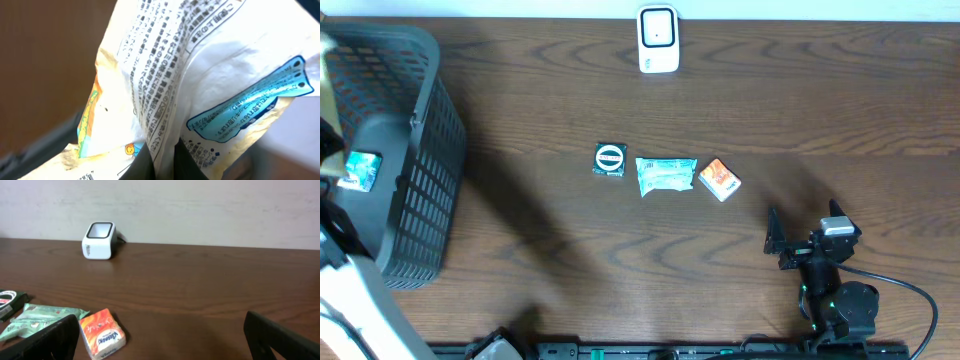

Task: Scan the item barcode
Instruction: 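Reach the left gripper into the basket and grasp the cream bag, then carry the cream bag with the left gripper and place it left of the tin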

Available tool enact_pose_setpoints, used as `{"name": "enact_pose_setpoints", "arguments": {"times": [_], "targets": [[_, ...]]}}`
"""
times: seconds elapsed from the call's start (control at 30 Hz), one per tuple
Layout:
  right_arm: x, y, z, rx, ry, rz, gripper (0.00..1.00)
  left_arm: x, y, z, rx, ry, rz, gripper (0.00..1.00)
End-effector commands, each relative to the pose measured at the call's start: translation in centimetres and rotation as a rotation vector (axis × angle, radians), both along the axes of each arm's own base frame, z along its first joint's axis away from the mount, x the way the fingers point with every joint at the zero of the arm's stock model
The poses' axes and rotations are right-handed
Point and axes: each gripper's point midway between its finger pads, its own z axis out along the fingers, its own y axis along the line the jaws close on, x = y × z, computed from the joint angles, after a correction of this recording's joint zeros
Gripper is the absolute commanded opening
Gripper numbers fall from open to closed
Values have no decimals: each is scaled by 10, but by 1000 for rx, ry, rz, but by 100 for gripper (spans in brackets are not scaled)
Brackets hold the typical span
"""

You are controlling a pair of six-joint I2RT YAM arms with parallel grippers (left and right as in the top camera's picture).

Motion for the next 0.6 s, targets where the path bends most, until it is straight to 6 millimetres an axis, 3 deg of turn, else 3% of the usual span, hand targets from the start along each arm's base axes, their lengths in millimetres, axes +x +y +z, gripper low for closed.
{"name": "enact_pose_setpoints", "arguments": {"times": [0.0,0.13,0.27,0.37,0.57], "targets": [[0,2,0,-4,0,11,99,-15,-50,57,-69,-223,-85,7],[0,2,0,-4,0,11,99,-18,-110,72,-122,-273,-239,7],[0,2,0,-4,0,11,99,-9,-163,49,-195,-180,-399,7],[0,2,0,-4,0,11,99,3,-196,11,-280,-35,-473,7],[0,2,0,-4,0,11,99,22,-246,-99,-416,391,-474,7]]}}
